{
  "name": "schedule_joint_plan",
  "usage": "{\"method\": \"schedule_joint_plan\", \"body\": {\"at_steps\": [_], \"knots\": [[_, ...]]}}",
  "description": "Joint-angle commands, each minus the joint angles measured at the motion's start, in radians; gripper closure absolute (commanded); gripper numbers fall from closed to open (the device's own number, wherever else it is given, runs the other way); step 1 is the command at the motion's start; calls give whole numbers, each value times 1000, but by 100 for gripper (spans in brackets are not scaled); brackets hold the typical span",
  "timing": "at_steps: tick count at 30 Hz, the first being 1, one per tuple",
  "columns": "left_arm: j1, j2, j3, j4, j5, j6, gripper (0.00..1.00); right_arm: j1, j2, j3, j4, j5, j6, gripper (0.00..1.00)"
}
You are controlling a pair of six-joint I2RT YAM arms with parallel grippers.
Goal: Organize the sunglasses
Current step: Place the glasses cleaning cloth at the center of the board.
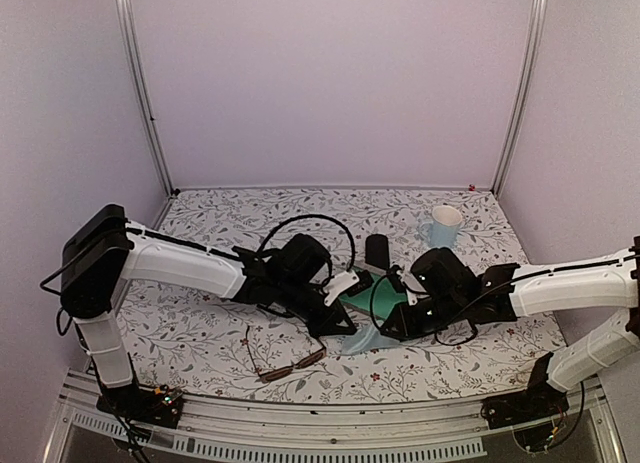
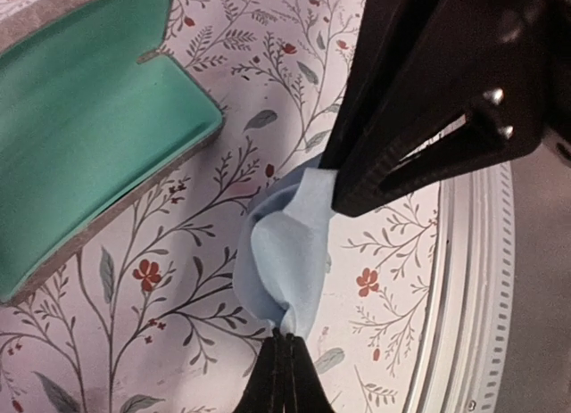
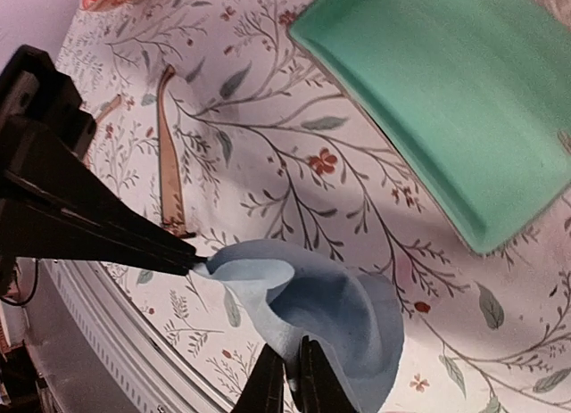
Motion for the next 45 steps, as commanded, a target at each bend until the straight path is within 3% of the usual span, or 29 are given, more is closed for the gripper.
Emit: {"method": "schedule_joint_plan", "body": {"at_steps": [1,7,17,24,40,45], "knots": [[-23,30,25,43,13,-49,100,55,-14,9,-181,140,69,89],[-23,48,28,47,-9,-58,100,62,-16,-9,-192,180,96,87],[-11,75,15,42,-41,-56,100,49,28,-19,-133,188,85,63],[24,83,24,-11,-68,-54,100,-14,40,-55,-29,126,61,60],[62,83,30,-56,-55,-43,100,-47,182,-111,252,-73,90,61],[62,81,26,-33,-55,-50,100,-47,164,-112,278,-85,88,86]]}}
